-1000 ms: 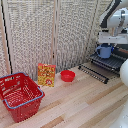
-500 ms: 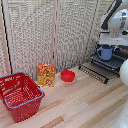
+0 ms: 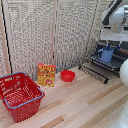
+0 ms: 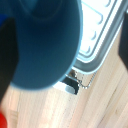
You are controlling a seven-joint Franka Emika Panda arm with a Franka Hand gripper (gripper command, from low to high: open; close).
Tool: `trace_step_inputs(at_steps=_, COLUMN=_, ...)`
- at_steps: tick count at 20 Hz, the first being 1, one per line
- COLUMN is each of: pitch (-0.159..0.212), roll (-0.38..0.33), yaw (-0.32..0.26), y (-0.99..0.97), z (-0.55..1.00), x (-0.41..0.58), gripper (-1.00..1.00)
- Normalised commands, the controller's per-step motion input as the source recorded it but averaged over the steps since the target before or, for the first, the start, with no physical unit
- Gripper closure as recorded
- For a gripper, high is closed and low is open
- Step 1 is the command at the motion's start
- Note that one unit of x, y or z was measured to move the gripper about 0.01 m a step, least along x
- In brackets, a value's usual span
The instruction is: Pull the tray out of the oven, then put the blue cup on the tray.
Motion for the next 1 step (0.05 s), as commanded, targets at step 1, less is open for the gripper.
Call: trace_step_inputs(at_steps=1, pitch=0.048, roll=-0.010, yaw=-0.116, y=0.00, z=0.59, x=0.109, gripper=-1.00)
